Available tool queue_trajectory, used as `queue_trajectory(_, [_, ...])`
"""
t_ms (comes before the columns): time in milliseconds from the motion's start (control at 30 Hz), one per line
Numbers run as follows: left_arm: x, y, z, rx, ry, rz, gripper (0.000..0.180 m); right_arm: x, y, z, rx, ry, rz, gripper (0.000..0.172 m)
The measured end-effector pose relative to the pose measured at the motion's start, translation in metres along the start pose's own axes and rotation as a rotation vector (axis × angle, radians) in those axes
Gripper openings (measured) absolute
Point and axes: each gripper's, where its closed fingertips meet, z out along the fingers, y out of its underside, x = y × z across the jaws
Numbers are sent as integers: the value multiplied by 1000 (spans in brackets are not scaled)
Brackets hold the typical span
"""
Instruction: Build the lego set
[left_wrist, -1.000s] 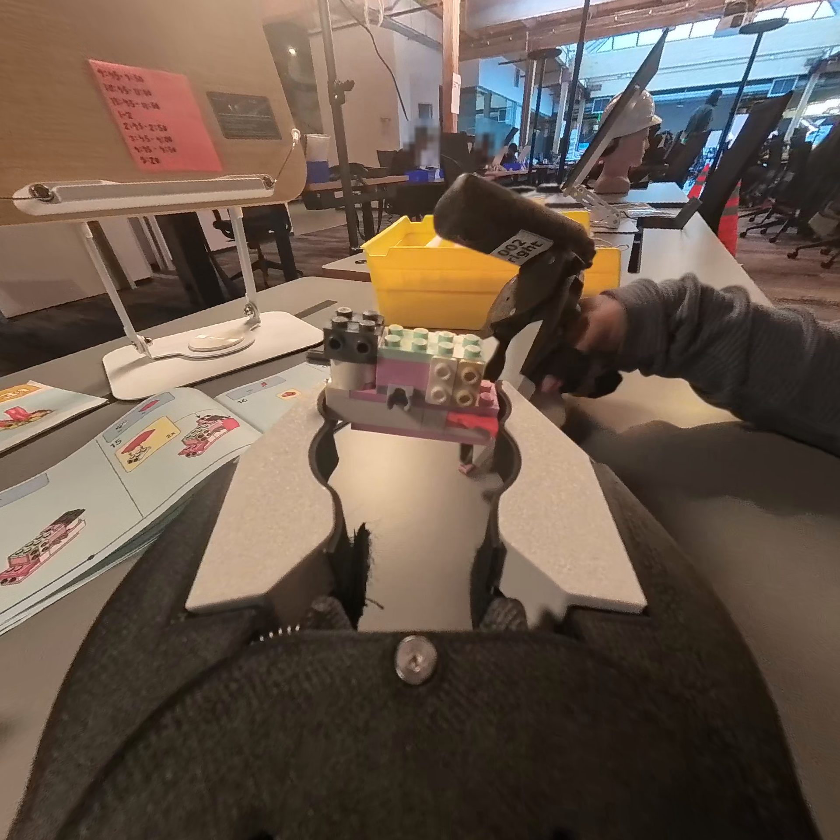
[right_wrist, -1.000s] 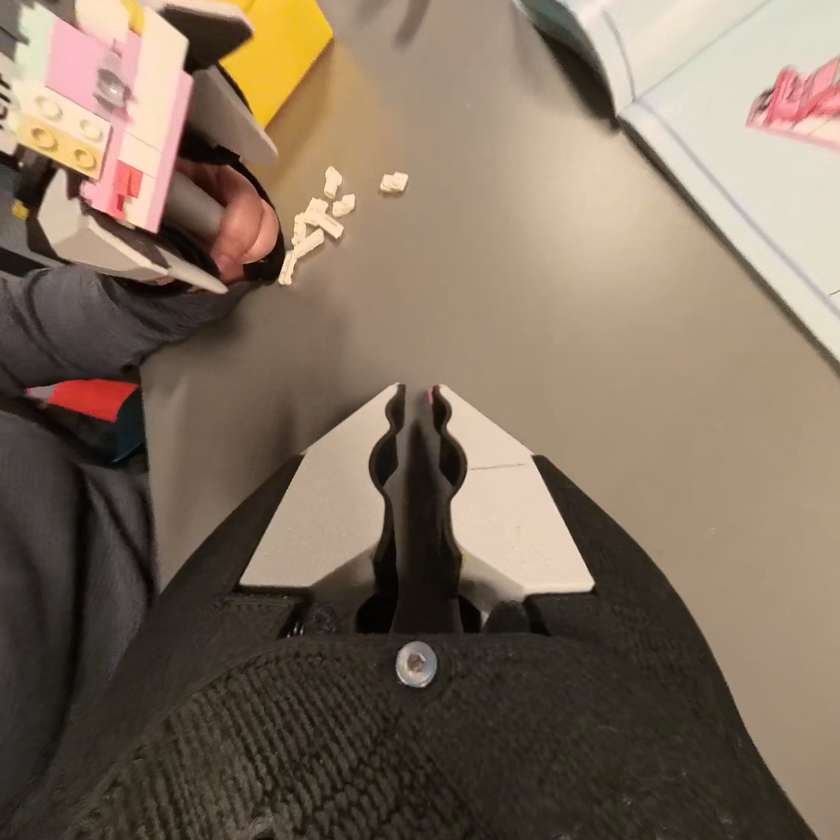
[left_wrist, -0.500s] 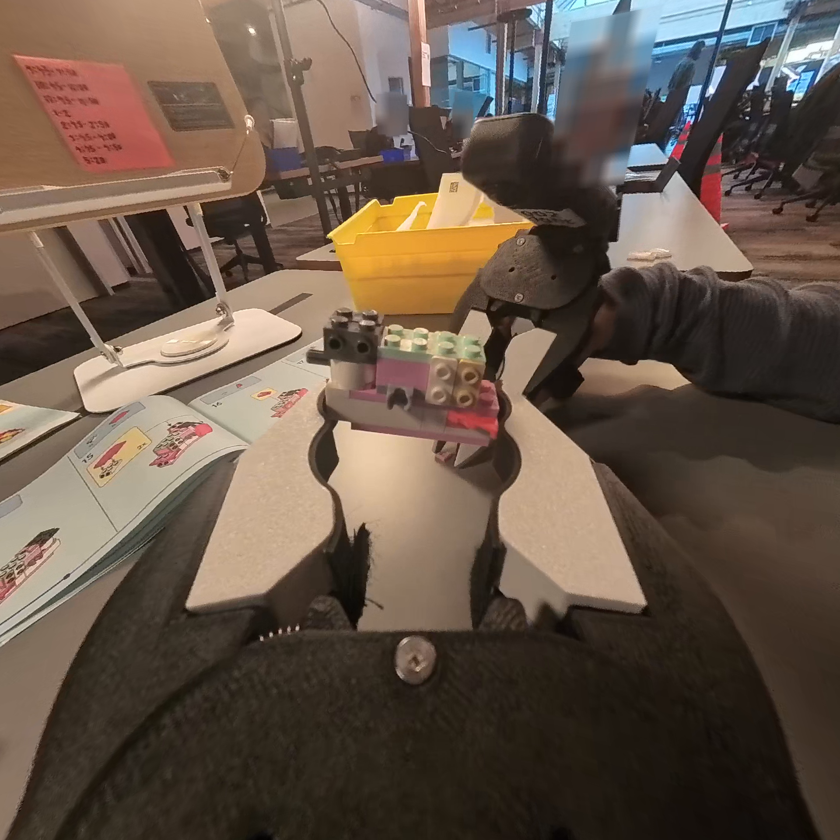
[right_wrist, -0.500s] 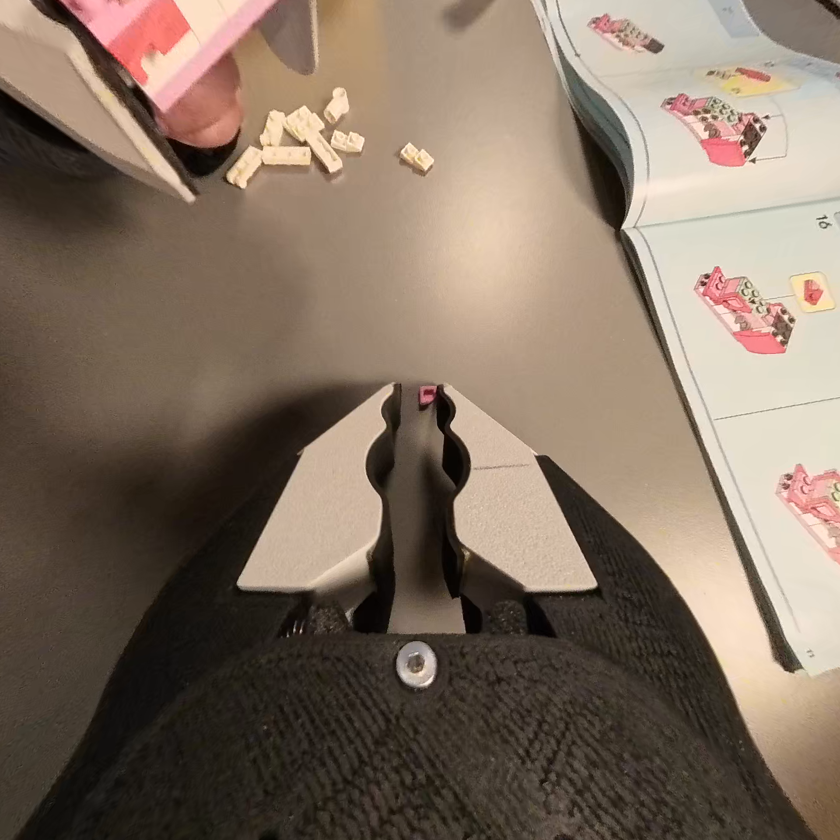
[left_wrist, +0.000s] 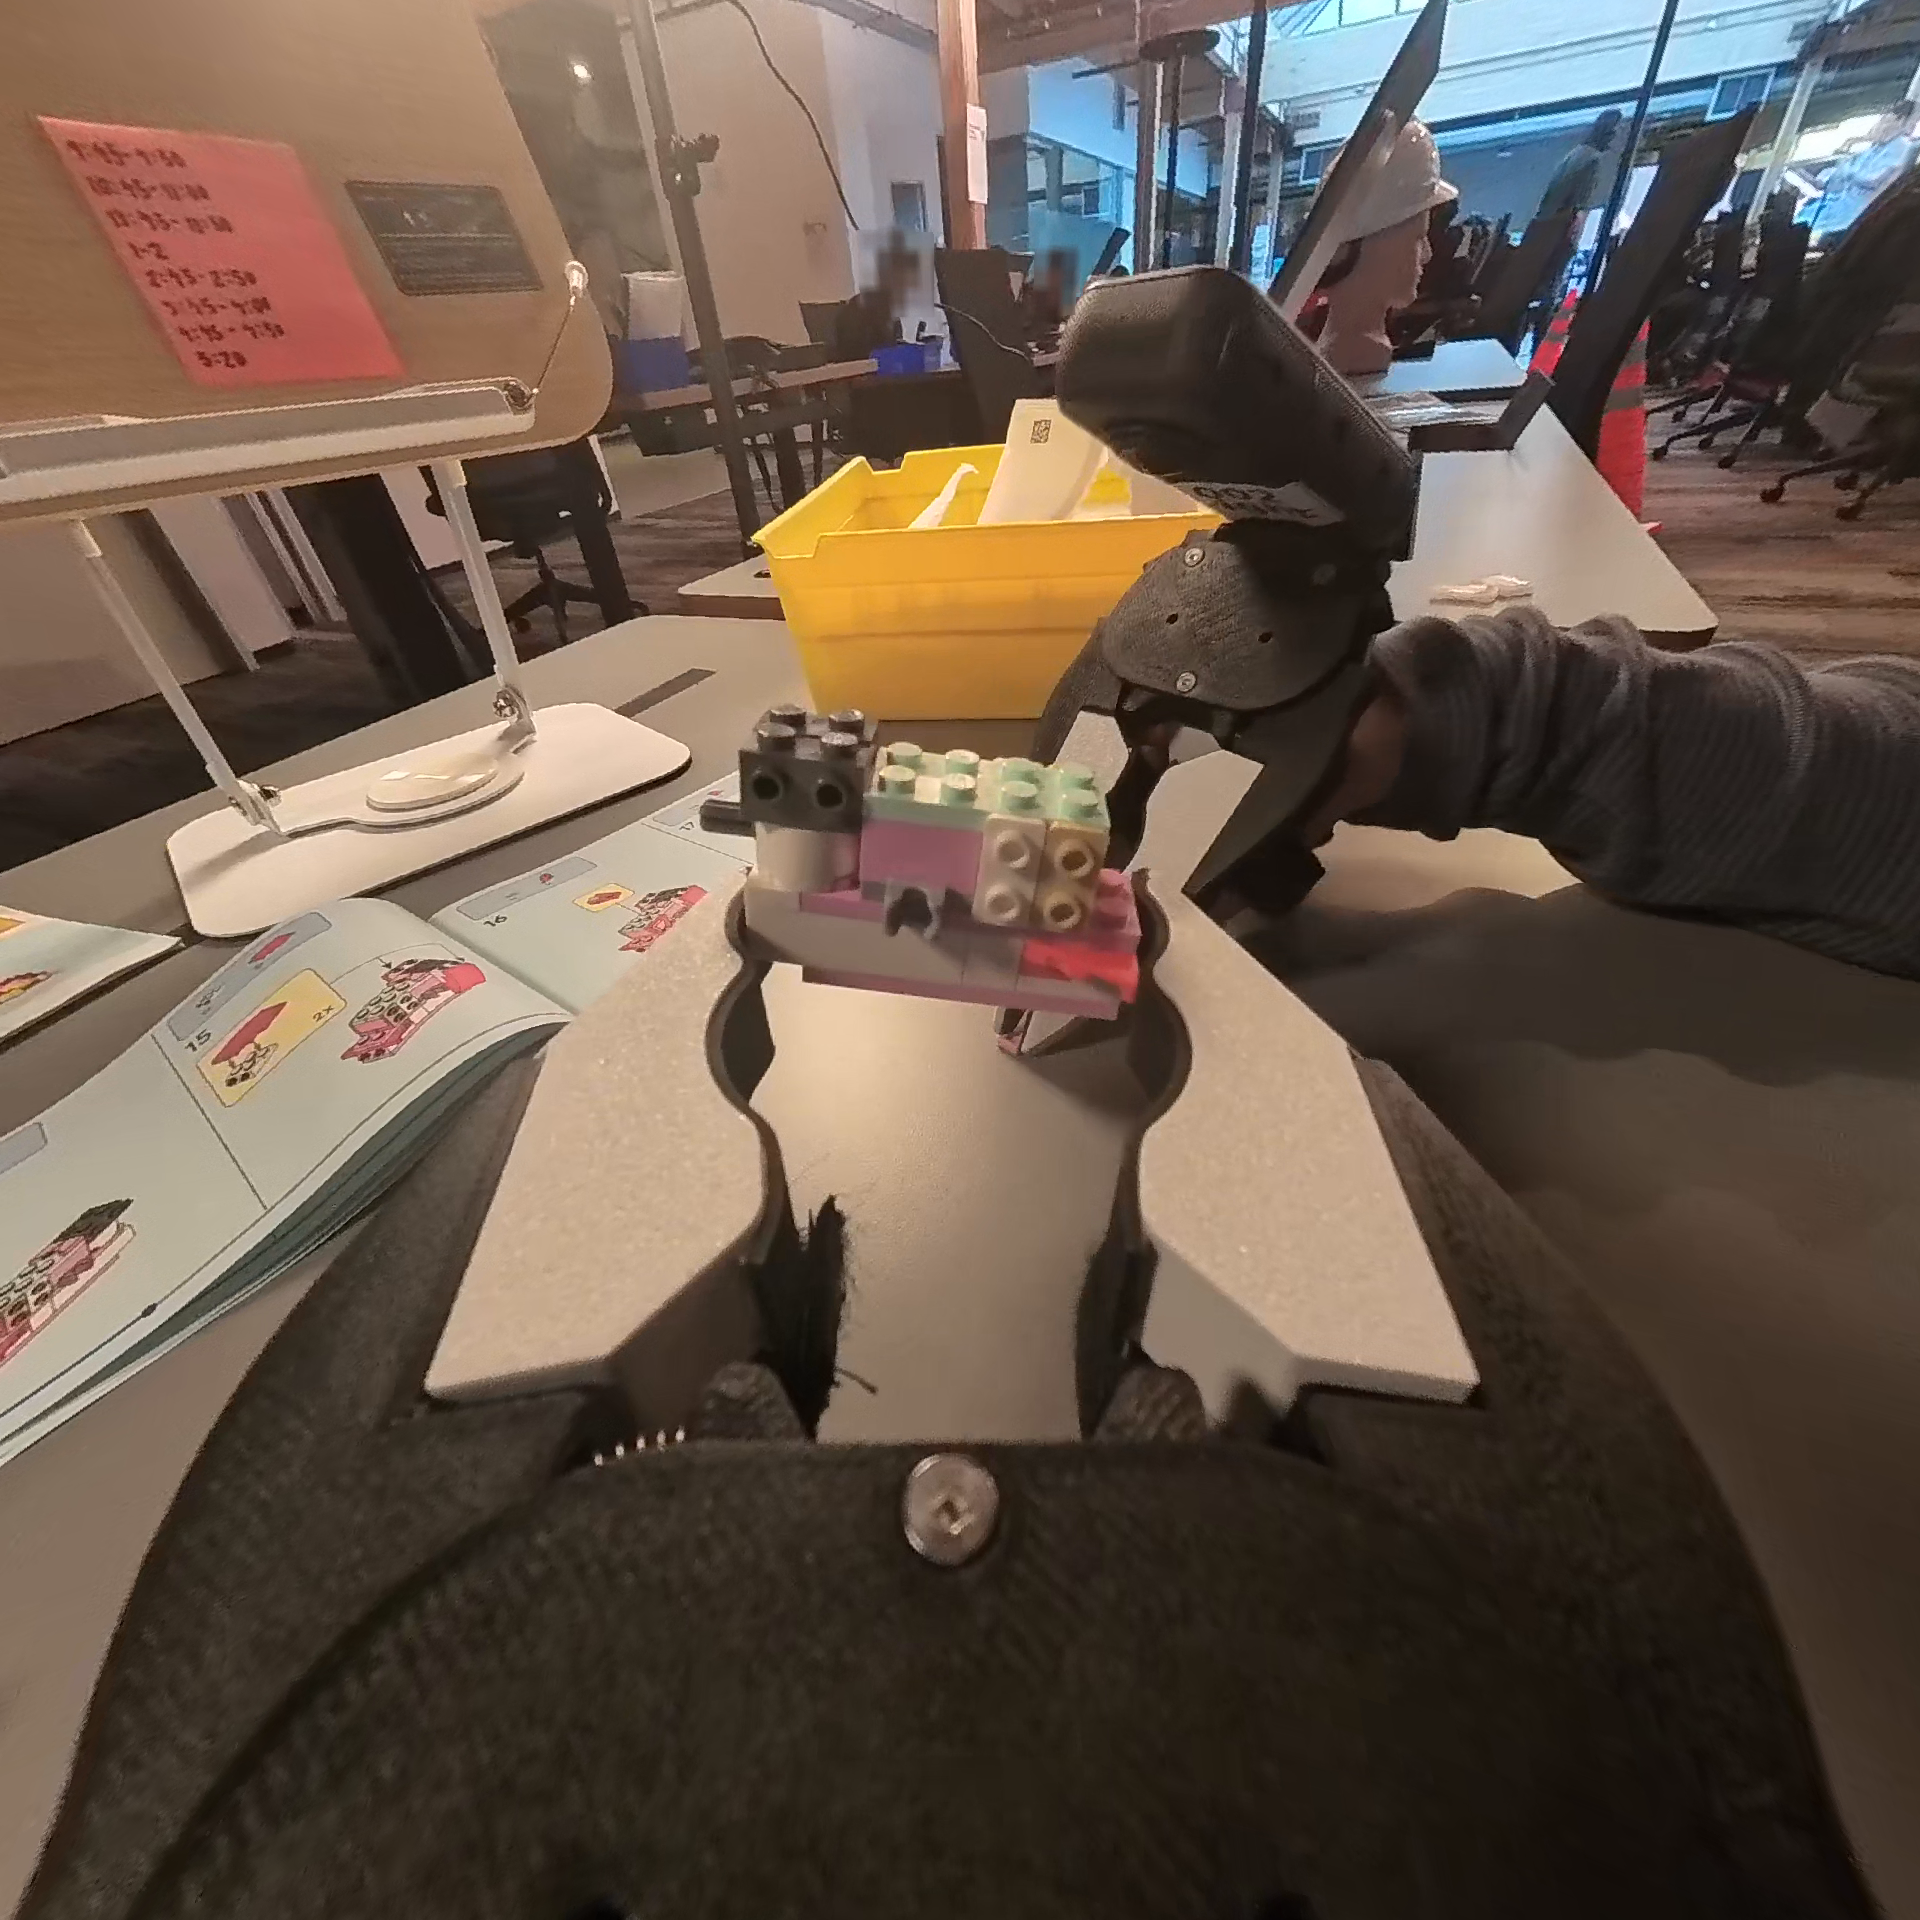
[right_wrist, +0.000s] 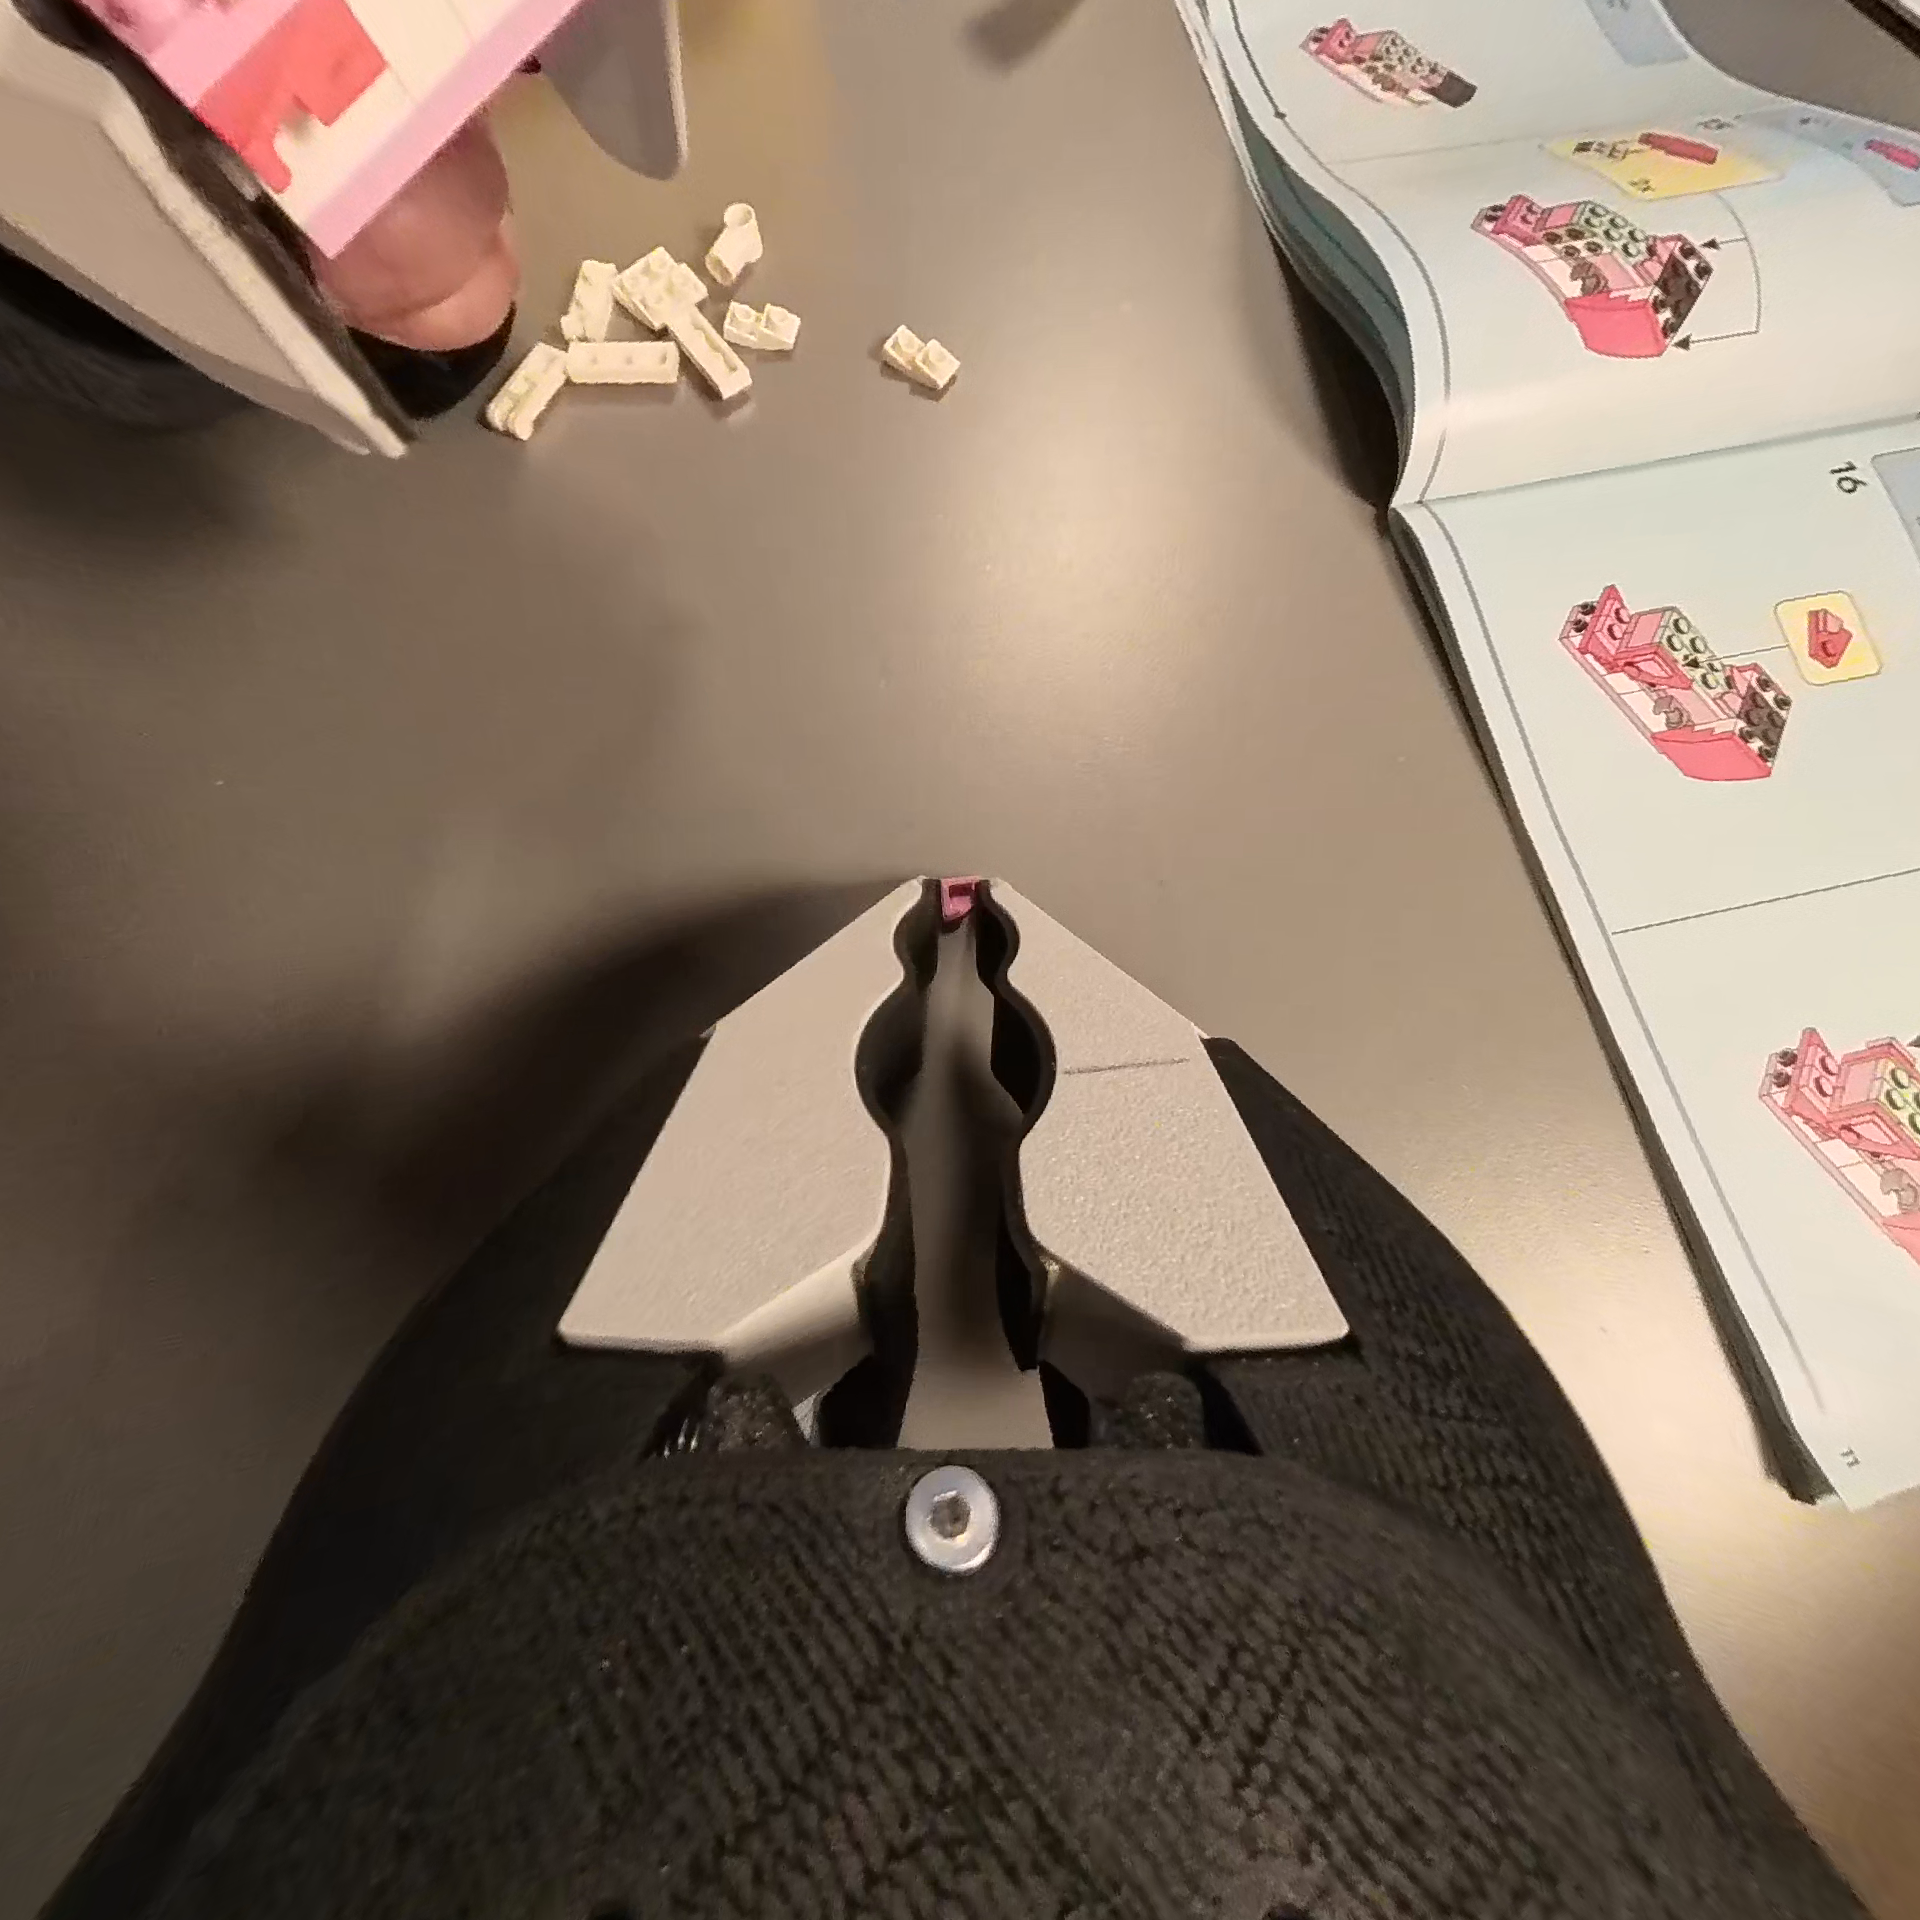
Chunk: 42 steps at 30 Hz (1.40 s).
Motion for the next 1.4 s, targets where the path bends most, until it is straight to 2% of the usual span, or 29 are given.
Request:
queue_trajectory(200, [0,0,0,2,0,0,68,0,-1,0,26,-27,28,4])
queue_trajectory(400, [3,-1,-1,8,6,-10,68,7,-5,3,34,75,-127,1])
queue_trajectory(500, [6,-2,-1,14,13,-11,68,6,-7,4,44,74,-139,1])
queue_trajectory(767, [5,-2,-1,11,10,-10,68,8,-5,3,39,35,-43,9])
queue_trajectory(1400, [7,-1,1,2,16,4,68,10,-5,3,49,-23,53,8])
